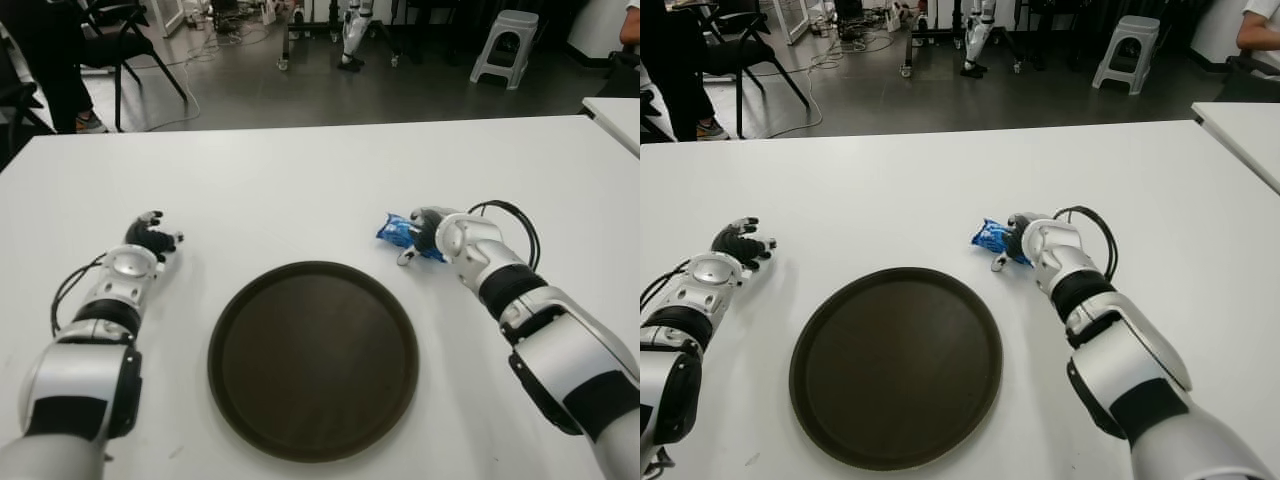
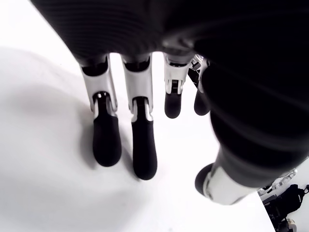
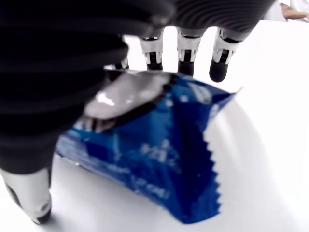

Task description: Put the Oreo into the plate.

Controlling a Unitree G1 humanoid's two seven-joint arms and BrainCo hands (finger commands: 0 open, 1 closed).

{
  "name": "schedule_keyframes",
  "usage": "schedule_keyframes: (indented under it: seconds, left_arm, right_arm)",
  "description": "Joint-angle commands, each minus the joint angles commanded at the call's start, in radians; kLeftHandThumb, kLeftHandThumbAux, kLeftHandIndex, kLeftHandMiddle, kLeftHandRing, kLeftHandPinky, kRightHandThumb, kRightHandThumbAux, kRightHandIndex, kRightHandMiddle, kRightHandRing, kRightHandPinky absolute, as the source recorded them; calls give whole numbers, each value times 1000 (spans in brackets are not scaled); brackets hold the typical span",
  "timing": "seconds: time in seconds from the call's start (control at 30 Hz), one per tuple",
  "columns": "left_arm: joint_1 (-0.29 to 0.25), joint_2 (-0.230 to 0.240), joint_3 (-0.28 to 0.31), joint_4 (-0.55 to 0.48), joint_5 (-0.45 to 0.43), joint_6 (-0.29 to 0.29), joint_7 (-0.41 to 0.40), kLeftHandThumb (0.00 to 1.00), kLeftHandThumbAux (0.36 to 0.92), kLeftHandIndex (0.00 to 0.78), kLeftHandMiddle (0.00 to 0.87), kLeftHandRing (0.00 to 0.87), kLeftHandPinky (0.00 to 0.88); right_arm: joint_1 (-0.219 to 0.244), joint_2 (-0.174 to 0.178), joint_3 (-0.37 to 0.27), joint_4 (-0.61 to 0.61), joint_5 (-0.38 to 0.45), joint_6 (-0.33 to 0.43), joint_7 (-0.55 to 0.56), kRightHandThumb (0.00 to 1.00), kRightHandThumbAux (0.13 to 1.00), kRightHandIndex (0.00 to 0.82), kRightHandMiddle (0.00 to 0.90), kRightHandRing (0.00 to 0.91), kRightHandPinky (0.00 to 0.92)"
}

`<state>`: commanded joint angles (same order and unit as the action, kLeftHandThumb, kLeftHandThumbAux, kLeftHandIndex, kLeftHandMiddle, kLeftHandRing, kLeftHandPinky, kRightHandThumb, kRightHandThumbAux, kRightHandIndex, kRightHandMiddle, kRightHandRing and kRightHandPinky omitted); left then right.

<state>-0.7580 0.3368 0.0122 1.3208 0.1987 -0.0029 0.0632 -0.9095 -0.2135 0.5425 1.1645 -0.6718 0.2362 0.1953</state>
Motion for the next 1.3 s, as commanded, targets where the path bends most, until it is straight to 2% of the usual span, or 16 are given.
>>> schedule_keyframes:
  seconds: [0.23, 0.43, 0.63, 0.83, 1.13, 1.3]
  left_arm:
    - [0, 1, 8, 1, -6, 1, 3, 231, 772, 100, 111, 150, 184]
    - [-2, -1, 10, 2, -7, 8, 3, 244, 765, 92, 116, 144, 157]
    - [3, -1, 14, 2, -11, -2, 2, 229, 769, 99, 118, 140, 144]
    - [4, 0, 15, 2, -11, -7, 5, 220, 765, 107, 130, 162, 183]
    - [0, -4, 11, 1, -6, 1, 22, 231, 760, 141, 155, 185, 196]
    - [1, -3, 10, 3, -6, 1, 19, 216, 760, 125, 152, 181, 181]
  right_arm:
    - [-18, 1, -5, 32, 2, 2, 8, 0, 679, 7, 25, 2, 0]
    - [-33, 10, -11, 56, 7, 20, 19, 0, 675, 20, 44, 9, 0]
    - [-39, 12, -17, 72, 17, 16, 24, 0, 668, 28, 52, 11, 0]
    - [-39, 14, -20, 77, 27, 17, 15, 0, 651, 28, 50, 10, 0]
    - [-36, 16, -17, 86, 29, 6, -1, 0, 630, 36, 59, 17, 0]
    - [-39, 21, -14, 96, 26, 7, -2, 0, 633, 44, 69, 21, 0]
